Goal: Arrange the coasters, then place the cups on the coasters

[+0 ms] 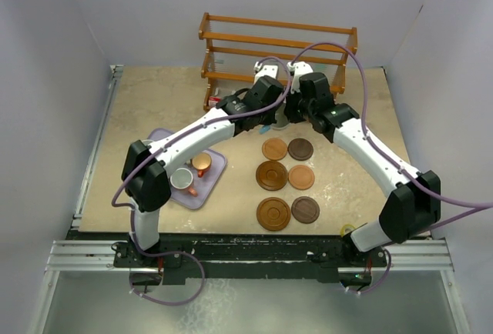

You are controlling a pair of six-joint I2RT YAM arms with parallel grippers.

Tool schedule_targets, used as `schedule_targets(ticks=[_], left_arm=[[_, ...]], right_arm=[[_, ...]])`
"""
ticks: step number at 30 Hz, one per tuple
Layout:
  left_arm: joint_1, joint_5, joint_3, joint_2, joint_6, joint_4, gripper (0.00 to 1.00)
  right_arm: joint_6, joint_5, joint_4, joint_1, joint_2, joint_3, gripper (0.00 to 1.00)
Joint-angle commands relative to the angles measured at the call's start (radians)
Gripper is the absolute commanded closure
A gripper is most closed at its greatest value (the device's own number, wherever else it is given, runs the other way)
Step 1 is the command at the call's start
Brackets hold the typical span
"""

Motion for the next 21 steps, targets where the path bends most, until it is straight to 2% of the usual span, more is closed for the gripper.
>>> schedule_targets(ticks=[1, 3, 9, 13, 16, 21], left_arm=[[-0.001, 0.015, 0.048, -0.055, -0.005, 0.114, 0.97], [0.000, 0.046, 0.034, -0.066, 0.010, 0.135, 0.97], [0.002, 0.214, -0.039, -0.109, 0.073, 0.216, 0.88], [0.024, 0.309, -0.082, -0.139, 0.098, 0.250, 0.74], [0.059, 0.395, -0.120, -0.163, 0.117, 0.281, 0.60], [0.151, 0.648, -0.194, -0.202, 0.165, 0.342, 0.43]], right_arm=[[0.001, 0.012, -0.025, -0.003, 0.000, 0.047, 0.93], [-0.001, 0.009, -0.029, -0.002, -0.002, 0.051, 1.00], [-0.031, 0.047, -0.031, -0.016, -0.018, 0.062, 1.00], [-0.045, 0.042, -0.045, -0.047, -0.013, 0.073, 1.00], [-0.064, 0.039, -0.052, -0.069, -0.013, 0.071, 1.00], [-0.119, 0.031, -0.072, -0.101, -0.023, 0.063, 1.00]])
